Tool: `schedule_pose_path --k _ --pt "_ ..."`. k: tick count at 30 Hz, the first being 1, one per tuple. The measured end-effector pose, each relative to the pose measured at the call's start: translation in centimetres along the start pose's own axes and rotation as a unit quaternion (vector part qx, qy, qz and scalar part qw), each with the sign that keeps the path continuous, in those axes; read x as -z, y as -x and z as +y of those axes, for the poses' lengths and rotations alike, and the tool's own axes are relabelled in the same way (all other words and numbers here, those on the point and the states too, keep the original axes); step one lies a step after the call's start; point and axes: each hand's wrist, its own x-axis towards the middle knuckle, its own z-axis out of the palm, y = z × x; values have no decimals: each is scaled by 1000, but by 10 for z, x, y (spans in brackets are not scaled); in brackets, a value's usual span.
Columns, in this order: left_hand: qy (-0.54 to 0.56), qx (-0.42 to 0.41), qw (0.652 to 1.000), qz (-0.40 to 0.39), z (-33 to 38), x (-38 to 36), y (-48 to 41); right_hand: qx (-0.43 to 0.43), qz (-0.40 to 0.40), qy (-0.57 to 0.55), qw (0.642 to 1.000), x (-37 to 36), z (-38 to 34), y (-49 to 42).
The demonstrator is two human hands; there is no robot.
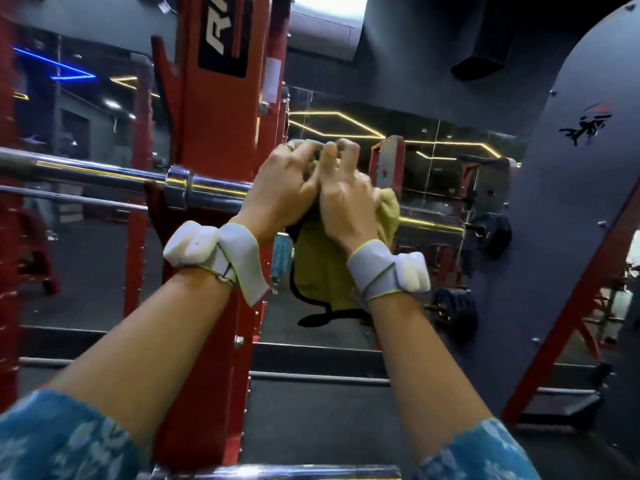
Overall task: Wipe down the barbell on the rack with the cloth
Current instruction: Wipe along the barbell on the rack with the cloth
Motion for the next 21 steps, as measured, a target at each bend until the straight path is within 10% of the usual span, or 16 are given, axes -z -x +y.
schedule_pose_path --k 6,11,21 --pt "-113 31 993 -15 19 21 5 24 3 -194 981 15 2 -10" --pt "-364 35 928 -69 49 -9 10 12 106 32 994 26 62 -25" --pt "-416 72 903 -77 57 -59 11 -4 79 308 948 35 107 -22"
